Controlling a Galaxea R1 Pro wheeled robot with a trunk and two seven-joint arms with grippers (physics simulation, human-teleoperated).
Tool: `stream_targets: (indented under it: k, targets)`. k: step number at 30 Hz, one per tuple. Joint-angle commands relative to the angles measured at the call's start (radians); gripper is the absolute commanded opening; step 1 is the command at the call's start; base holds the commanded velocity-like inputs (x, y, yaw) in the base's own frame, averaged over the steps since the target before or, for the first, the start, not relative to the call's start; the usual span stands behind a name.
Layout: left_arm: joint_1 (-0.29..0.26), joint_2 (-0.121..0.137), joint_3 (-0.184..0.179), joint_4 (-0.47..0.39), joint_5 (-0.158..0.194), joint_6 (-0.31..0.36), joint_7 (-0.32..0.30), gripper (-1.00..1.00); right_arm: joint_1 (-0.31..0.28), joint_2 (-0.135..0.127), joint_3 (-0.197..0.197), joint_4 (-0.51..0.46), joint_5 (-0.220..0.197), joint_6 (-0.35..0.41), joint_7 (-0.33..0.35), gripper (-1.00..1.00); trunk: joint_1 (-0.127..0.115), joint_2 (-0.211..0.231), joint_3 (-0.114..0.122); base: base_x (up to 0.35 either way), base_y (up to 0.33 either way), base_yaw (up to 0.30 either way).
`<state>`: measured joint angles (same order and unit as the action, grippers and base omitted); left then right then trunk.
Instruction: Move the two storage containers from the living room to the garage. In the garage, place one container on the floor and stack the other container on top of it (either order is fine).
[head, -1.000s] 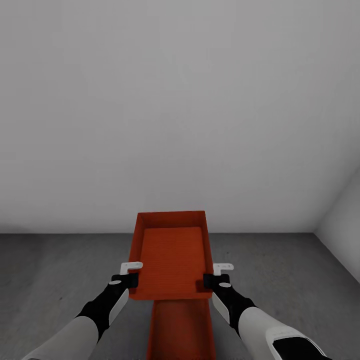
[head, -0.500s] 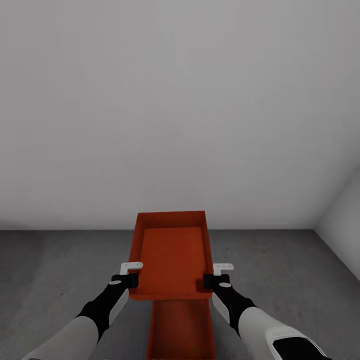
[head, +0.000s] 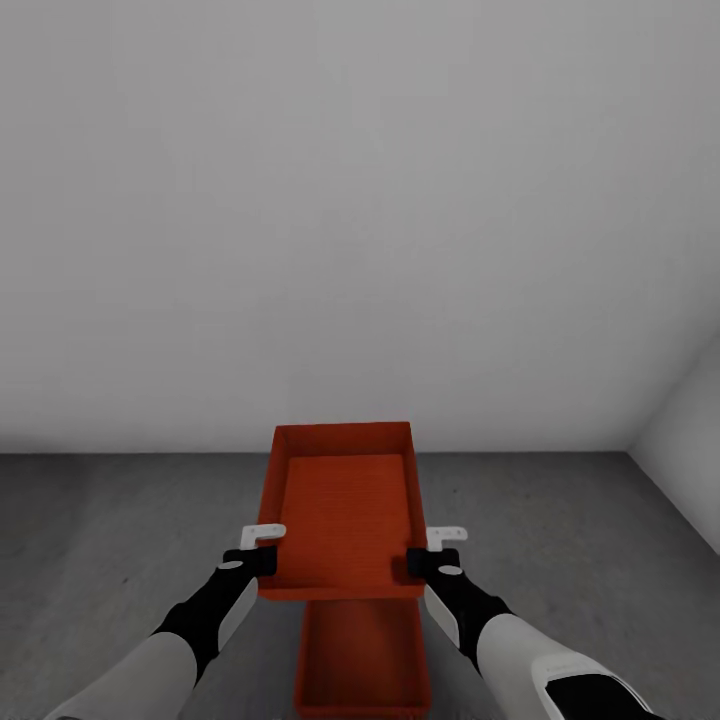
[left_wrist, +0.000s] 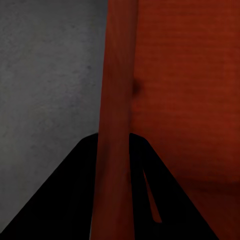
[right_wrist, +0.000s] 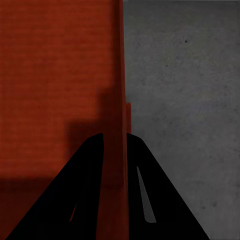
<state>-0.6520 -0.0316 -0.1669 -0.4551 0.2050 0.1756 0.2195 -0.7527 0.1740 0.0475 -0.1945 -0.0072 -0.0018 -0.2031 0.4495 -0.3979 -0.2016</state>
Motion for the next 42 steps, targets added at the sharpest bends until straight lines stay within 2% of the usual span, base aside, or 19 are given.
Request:
stream_targets:
  k: [1,42]
  targets:
    - [0.0,0.005,0.062,-0.001,0.004,0.007,0.108,-1.0,-0.002,-0.063,-0.052,-0.003,0.015,-0.078,-0.026,-1.0,0.0,-0.002,-0.004,0.0,0.0,0.0]
    - [0.0,0.004,0.062,-0.001,0.005,0.007,0.109,-1.0,-0.002,-0.064,-0.052,-0.003,0.015,-0.078,-0.025,-1.0,0.0,-0.002,-0.069,0.0,0.0,0.0]
